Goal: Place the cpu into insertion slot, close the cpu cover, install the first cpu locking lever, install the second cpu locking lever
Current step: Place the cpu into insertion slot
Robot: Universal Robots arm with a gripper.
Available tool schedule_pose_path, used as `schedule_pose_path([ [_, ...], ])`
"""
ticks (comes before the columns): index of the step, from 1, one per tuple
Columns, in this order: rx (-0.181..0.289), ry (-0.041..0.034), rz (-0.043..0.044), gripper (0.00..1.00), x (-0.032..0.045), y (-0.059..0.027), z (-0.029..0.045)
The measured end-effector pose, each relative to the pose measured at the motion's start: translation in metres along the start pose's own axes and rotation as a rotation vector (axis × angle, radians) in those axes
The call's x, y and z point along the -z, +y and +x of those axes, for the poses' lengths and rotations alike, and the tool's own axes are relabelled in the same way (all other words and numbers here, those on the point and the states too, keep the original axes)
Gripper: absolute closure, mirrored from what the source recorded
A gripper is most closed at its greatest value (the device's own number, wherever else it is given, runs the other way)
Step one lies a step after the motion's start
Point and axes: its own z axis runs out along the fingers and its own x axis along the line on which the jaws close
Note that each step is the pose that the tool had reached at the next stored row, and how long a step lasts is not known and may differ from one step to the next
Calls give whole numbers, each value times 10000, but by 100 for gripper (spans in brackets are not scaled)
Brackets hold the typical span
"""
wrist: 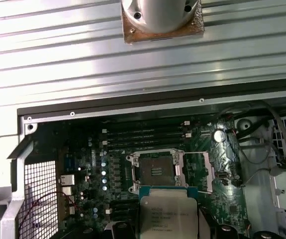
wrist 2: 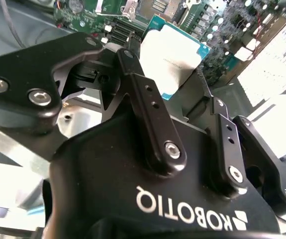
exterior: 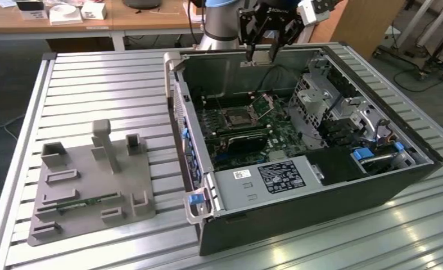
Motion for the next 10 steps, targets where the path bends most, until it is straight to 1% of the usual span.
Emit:
schedule_pose_path([
  [10,-1758,-158,-31,46,-27,-2,0],
])
